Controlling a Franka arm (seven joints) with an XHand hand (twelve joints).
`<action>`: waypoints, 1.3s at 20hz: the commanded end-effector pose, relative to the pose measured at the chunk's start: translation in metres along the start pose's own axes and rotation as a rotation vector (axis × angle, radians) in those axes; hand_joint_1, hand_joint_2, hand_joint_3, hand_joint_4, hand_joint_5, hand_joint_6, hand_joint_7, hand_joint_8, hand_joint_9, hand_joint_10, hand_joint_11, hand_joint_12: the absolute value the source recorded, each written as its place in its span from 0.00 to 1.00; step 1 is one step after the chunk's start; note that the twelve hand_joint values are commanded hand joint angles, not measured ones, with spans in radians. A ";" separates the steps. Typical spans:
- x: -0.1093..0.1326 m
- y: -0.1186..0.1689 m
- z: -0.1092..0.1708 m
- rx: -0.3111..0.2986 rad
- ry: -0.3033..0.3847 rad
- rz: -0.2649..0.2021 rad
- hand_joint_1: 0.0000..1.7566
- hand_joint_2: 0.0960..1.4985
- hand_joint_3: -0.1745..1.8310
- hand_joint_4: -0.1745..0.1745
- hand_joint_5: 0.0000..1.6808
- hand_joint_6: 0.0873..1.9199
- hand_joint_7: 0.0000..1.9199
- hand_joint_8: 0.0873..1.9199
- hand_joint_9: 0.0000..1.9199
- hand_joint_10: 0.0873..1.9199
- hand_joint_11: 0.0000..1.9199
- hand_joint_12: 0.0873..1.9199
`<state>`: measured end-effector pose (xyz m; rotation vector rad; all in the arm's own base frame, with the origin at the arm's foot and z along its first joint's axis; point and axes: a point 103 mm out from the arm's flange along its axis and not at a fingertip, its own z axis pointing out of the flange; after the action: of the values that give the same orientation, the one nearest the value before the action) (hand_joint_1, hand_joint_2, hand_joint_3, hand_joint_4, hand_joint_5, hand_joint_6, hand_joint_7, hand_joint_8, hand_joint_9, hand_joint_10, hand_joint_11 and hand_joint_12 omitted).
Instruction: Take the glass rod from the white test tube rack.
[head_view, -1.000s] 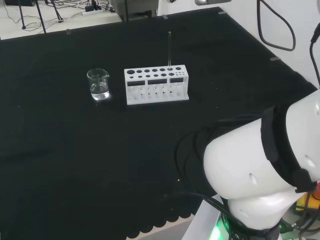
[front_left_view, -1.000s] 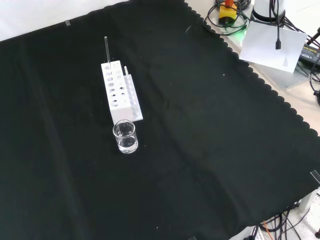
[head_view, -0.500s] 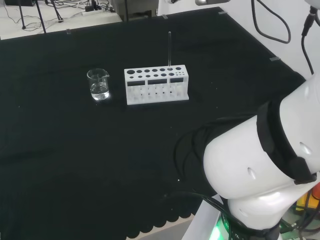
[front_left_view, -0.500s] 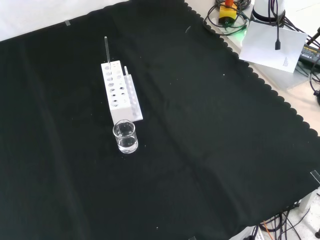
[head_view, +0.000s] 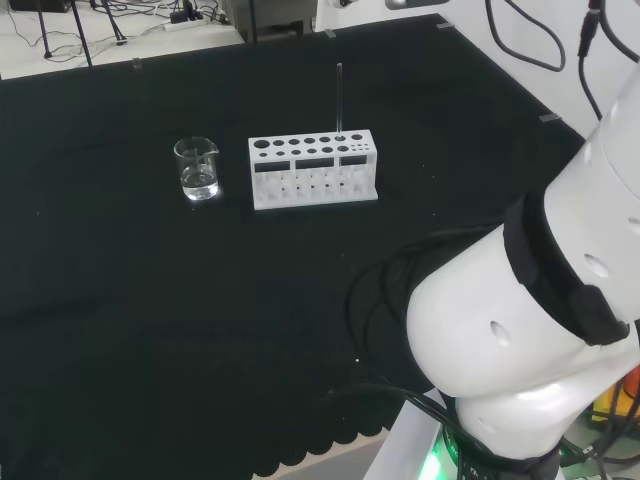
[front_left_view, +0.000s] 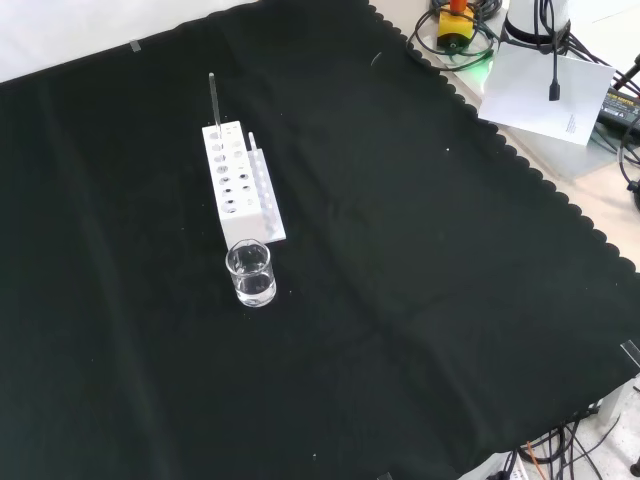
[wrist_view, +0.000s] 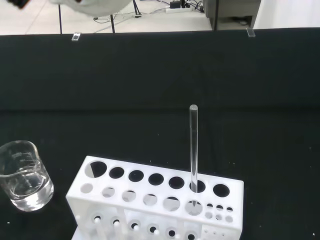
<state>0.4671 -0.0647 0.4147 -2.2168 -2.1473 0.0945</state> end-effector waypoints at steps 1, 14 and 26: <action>-0.004 0.031 0.018 0.017 -0.027 -0.027 0.42 0.48 0.40 0.19 0.12 0.00 0.01 0.40 0.01 0.42 0.00 0.64; -0.017 0.068 0.075 0.053 -0.033 -0.045 0.41 0.48 0.40 0.20 0.13 0.00 0.03 0.41 0.05 0.43 0.00 0.66; -0.024 0.079 0.124 0.109 -0.030 -0.049 0.41 0.48 0.40 0.19 0.14 0.00 0.07 0.42 0.11 0.43 0.00 0.69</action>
<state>0.5270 -0.0827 0.3170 -2.1355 -2.1624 0.2369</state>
